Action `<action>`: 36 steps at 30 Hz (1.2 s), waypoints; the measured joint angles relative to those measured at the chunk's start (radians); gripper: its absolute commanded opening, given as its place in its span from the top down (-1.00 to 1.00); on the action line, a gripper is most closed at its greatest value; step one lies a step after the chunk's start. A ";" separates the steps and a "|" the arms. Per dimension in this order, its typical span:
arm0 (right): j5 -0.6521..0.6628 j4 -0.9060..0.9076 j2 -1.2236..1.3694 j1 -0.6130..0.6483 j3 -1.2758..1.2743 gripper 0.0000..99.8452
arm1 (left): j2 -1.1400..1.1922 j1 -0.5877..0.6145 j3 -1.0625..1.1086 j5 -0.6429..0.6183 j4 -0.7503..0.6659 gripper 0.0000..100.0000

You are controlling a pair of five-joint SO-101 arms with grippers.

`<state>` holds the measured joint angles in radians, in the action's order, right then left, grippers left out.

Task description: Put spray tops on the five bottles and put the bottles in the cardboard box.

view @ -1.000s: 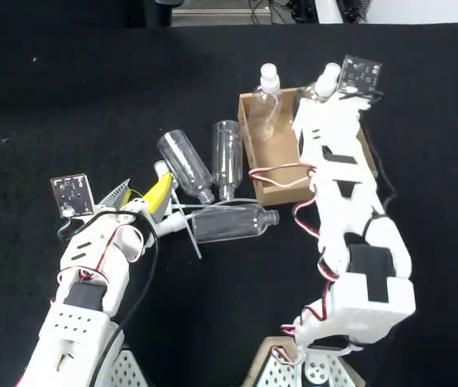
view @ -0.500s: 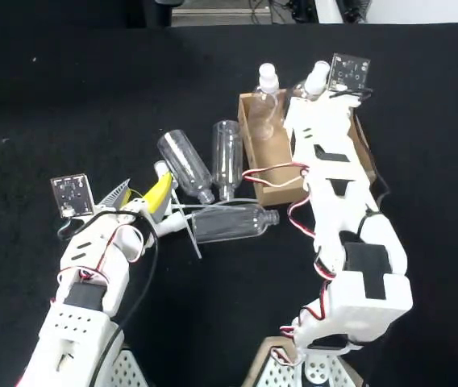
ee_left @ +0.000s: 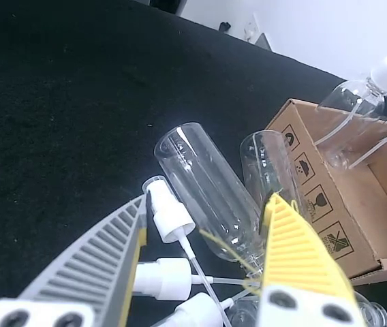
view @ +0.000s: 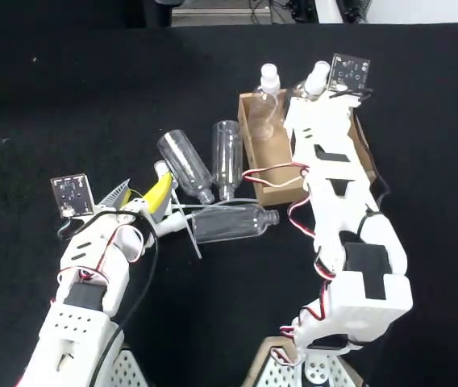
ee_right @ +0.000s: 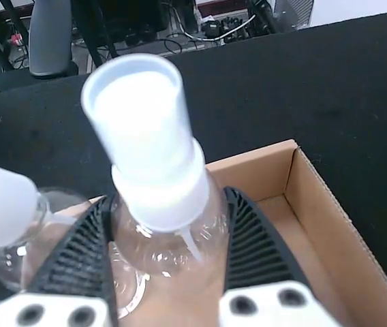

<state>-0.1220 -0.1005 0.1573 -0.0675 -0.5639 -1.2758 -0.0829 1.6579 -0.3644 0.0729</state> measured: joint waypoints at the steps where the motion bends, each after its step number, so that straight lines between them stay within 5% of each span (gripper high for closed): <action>1: 0.000 0.000 0.000 0.000 0.000 0.98 | 0.000 0.000 0.000 0.000 0.000 0.47; 8: 0.095 0.000 0.000 0.000 0.000 0.98 | 0.000 0.000 0.000 0.000 0.000 0.47; 30: 0.098 -0.018 0.054 0.000 0.005 0.97 | 0.000 0.000 0.000 0.000 0.000 0.47; 36: 0.103 -0.018 0.054 0.005 0.005 0.63 | 0.000 0.000 0.000 0.000 0.000 0.47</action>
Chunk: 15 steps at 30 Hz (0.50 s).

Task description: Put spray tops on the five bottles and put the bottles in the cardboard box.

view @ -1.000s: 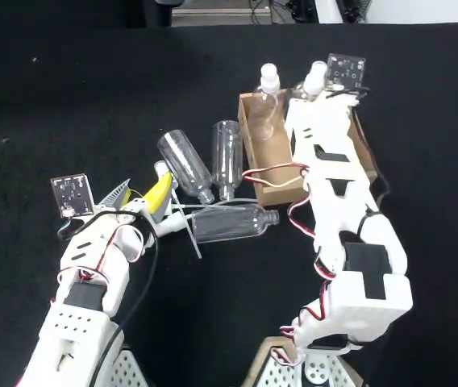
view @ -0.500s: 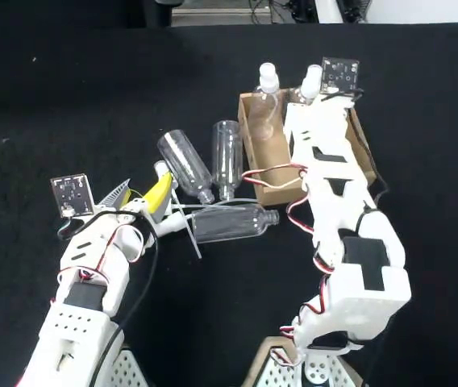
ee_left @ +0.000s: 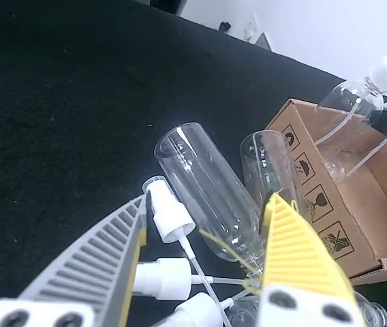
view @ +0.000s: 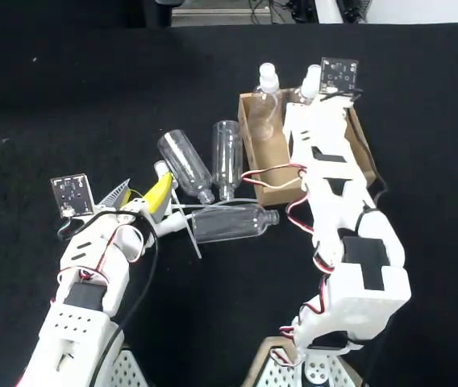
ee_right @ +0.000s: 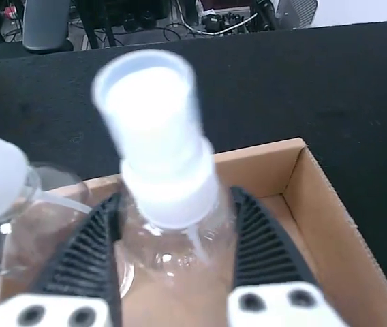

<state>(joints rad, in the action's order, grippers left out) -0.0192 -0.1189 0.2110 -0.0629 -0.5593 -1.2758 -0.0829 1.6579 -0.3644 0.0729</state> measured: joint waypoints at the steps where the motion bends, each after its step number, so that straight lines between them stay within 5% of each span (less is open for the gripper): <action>1: 0.000 0.000 0.000 0.003 0.000 0.60 | 0.000 0.000 0.000 0.000 0.000 0.47; 15: 0.000 0.000 0.014 0.002 0.000 0.56 | 0.000 0.000 0.000 0.000 0.000 0.47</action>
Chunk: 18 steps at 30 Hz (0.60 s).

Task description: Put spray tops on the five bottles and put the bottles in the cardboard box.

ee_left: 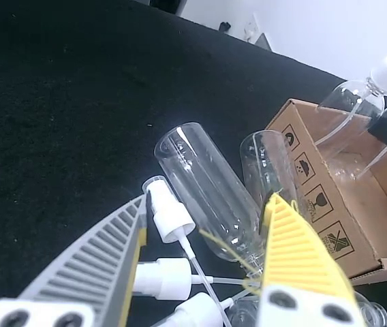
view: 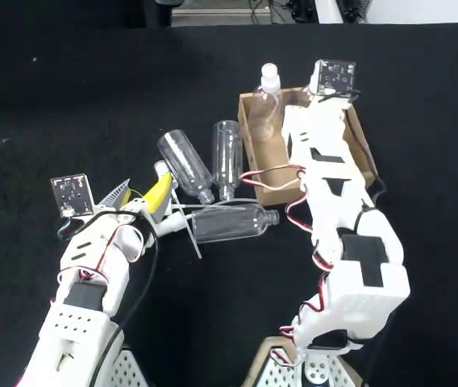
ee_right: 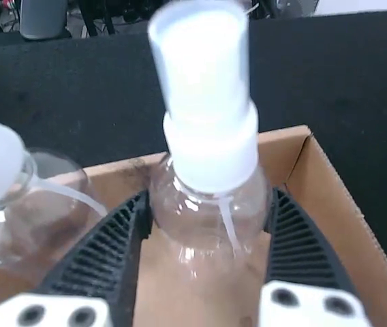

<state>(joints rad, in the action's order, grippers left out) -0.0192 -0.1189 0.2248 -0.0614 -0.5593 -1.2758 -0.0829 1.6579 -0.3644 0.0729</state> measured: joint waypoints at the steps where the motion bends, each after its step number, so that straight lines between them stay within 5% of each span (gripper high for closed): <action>1: 0.000 0.000 0.000 0.000 0.000 0.56 | 0.000 0.000 0.000 0.000 0.000 0.47; 5: 0.006 0.000 0.000 0.000 0.000 0.52 | 0.000 0.000 0.000 0.000 0.000 0.47; 11: 0.006 0.000 0.000 0.000 0.000 0.19 | 0.000 0.000 0.000 0.000 0.000 0.47; 18: 0.006 0.000 0.000 0.000 0.000 0.19 | 0.000 0.000 0.000 0.000 0.000 0.47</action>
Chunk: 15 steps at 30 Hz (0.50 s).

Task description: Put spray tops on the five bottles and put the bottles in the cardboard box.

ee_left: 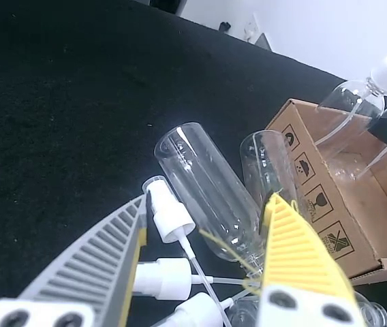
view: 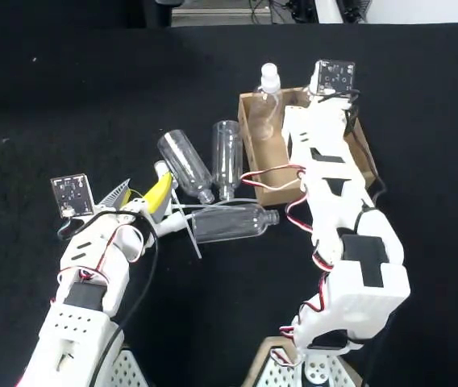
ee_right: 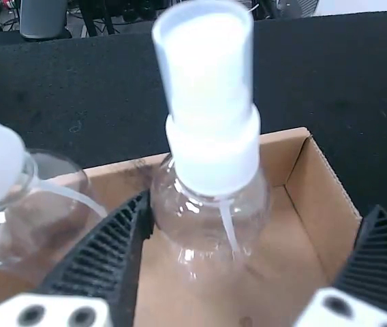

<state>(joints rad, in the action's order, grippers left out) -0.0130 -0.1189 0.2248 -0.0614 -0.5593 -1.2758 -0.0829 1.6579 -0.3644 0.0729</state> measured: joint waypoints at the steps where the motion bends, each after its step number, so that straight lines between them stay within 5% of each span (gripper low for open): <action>1: 0.000 0.000 0.000 0.000 0.000 0.19 | 0.000 0.000 0.000 0.000 0.000 0.47; 15: 0.000 0.003 -0.275 0.000 -0.259 0.19 | 0.000 0.000 0.000 0.000 0.000 0.47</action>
<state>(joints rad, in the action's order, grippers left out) -0.0130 -0.1158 -0.0499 -0.0614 -0.8186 -1.2758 -0.0829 1.6579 -0.3644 0.0729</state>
